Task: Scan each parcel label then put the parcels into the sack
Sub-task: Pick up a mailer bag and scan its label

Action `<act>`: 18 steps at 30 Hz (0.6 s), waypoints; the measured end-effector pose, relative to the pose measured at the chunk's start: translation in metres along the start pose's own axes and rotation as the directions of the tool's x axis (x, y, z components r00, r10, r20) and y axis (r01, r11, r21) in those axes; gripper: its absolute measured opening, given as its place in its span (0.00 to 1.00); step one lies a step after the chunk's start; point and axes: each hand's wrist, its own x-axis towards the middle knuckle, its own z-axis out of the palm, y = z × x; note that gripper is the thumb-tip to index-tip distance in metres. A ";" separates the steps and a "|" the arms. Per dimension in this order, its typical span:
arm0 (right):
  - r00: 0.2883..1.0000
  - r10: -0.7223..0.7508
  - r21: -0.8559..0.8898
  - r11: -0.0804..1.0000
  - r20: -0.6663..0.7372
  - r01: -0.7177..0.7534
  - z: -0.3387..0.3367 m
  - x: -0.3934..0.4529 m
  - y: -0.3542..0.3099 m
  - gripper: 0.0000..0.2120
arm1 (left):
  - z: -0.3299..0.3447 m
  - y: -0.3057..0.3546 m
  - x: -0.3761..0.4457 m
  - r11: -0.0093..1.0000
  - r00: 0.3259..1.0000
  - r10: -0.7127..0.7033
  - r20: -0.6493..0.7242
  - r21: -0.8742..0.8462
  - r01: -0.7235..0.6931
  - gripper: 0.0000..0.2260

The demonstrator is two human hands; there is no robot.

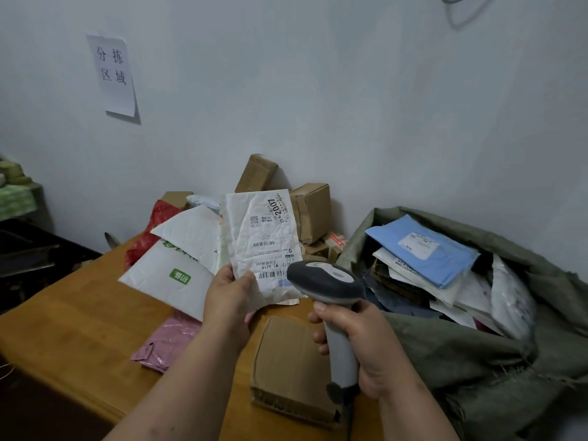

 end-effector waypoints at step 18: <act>0.993 0.052 -0.058 0.997 0.109 -0.045 -0.023 -0.021 -0.002 0.13 | 0.006 -0.010 -0.018 1.000 0.995 0.008 -0.102 0.003 -0.007 0.09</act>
